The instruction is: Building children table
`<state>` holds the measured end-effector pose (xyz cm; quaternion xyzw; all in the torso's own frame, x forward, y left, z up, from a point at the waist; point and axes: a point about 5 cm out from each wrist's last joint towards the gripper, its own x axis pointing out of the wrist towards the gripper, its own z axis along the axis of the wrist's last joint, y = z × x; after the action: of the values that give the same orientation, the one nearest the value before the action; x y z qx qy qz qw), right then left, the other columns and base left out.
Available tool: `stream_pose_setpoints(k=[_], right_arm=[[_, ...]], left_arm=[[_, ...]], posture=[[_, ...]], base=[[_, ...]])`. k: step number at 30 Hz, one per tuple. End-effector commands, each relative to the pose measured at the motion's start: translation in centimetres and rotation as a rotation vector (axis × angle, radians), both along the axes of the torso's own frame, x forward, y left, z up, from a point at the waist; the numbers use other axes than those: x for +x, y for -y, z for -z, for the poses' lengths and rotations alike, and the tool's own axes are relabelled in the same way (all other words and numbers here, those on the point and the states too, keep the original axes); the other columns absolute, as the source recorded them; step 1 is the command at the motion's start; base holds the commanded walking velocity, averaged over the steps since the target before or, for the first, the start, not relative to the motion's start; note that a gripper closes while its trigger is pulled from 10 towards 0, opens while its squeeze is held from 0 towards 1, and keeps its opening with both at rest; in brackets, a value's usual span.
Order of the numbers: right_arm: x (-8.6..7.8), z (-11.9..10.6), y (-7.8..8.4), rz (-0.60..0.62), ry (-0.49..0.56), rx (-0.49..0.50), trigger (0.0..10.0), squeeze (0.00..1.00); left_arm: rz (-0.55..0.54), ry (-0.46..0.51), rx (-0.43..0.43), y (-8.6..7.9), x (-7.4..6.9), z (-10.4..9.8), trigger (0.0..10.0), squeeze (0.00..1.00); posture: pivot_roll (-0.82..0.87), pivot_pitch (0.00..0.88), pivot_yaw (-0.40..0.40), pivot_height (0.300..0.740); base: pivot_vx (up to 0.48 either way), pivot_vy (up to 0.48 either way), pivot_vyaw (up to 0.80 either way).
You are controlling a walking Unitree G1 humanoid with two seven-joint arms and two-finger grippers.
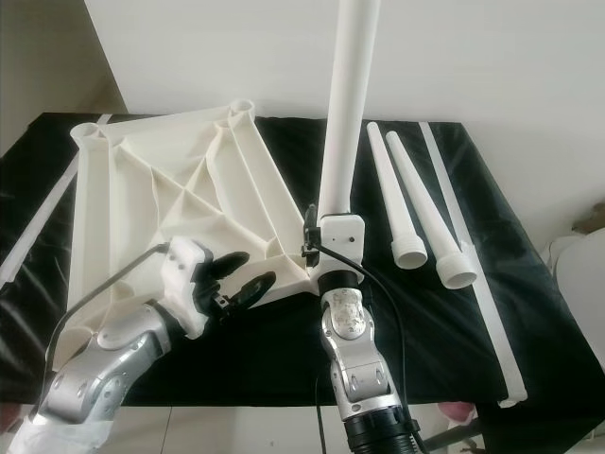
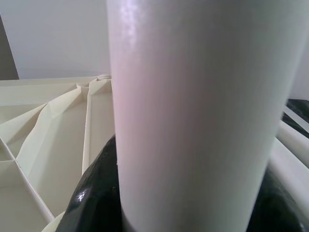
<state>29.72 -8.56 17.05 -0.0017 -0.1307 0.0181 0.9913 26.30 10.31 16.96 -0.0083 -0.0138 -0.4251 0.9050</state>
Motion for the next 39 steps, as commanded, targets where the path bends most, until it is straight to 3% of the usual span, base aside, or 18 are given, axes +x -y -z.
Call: stream_pose_setpoints(k=[1,11,15,26,36,37,39], right_arm=[[-0.7,4.0,0.7,0.057,-0.198,0.028,10.0,0.0],[-0.6,2.1,1.7,0.083,-0.083,0.007,10.0,0.0],[-0.8,0.8,1.6,0.03,-0.013,-0.002,10.0,0.0],[-0.2,1.4,2.8,-0.021,-0.044,-0.006,10.0,0.0],[-0.5,1.9,1.4,-0.029,-0.065,0.008,10.0,0.0],[-0.6,1.8,1.2,-0.039,-0.061,0.011,10.0,0.44],[-0.6,1.8,1.1,-0.047,-0.058,0.012,10.0,0.44]], left_arm=[[0.047,-0.016,0.002,0.2,-0.5,0.2,10.0,0.0],[0.048,-0.024,0.004,0.3,-0.6,0.3,10.0,0.0],[0.048,-0.023,0.002,0.3,-0.6,0.3,10.0,0.0],[0.041,-0.021,-0.007,0.4,-0.4,0.2,10.0,0.0],[0.033,-0.02,-0.017,0.3,-0.2,0.0,10.0,0.0],[0.033,-0.02,-0.018,0.3,-0.2,0.0,10.0,0.0],[0.032,-0.02,-0.019,0.3,-0.2,0.0,10.0,0.0]], posture=[[-0.02,0.109,-0.013,0.74],[-0.03,0.116,-0.011,0.74],[-0.03,0.118,-0.014,0.74],[-0.03,0.121,-0.023,0.74],[-0.03,0.126,-0.024,0.74],[-0.03,0.126,-0.024,0.74],[-0.03,0.126,-0.024,0.74]], base=[[0.0,0.0,0.0],[0.0,0.0,0.0],[0.0,0.0,0.0],[0.0,0.0,0.0],[0.0,0.0,0.0],[0.0,0.0,0.0],[0.0,0.0,0.0]])
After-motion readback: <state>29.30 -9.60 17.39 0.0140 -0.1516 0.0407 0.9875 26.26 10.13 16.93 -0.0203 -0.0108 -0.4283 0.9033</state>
